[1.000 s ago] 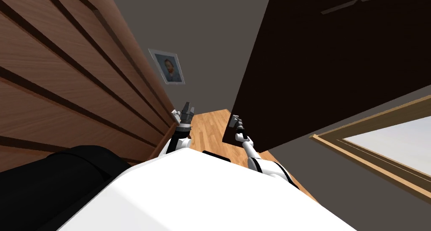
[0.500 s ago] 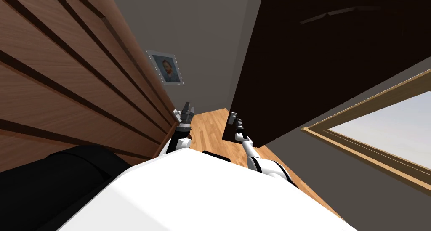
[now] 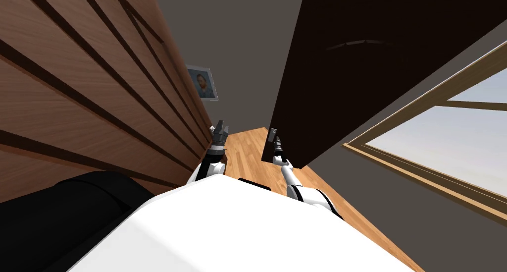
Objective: Push the door open
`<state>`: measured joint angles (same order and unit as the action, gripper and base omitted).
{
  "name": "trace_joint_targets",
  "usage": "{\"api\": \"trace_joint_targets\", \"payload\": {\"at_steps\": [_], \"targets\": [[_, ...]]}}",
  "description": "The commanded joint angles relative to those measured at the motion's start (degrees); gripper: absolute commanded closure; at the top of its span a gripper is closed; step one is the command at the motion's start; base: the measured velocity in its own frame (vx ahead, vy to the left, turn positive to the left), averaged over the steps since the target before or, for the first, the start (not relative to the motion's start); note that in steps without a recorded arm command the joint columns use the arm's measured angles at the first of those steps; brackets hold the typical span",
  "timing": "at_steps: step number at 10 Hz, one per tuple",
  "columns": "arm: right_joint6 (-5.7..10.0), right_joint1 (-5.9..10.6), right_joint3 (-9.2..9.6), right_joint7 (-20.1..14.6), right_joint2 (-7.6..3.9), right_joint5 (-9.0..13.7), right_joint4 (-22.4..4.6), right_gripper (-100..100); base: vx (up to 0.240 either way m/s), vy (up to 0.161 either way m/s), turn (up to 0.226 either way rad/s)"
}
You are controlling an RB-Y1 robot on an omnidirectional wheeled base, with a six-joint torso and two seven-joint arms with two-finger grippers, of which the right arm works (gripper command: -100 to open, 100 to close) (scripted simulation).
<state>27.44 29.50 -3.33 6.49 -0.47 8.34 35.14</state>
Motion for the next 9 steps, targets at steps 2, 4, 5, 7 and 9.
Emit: {"api": "trace_joint_targets", "payload": {"at_steps": [2,4,5,7,9], "targets": [[0.21,-0.16,-0.15,0.14,-1.18,0.05,-0.02,-100,0.023,0.013,0.018],[0.44,-0.26,-0.25,0.16,-1.67,0.08,-0.06,-100,0.176,0.018,0.016],[0.61,-0.33,-0.32,0.17,-1.84,0.1,-0.1,-100,0.21,0.023,0.028],[1.03,-0.5,-0.51,0.2,-1.62,0.17,-0.18,-100,0.249,0.007,0.033],[1.43,-0.68,-0.68,0.23,-0.34,0.23,-0.27,-100,0.231,0.019,0.025]]}}
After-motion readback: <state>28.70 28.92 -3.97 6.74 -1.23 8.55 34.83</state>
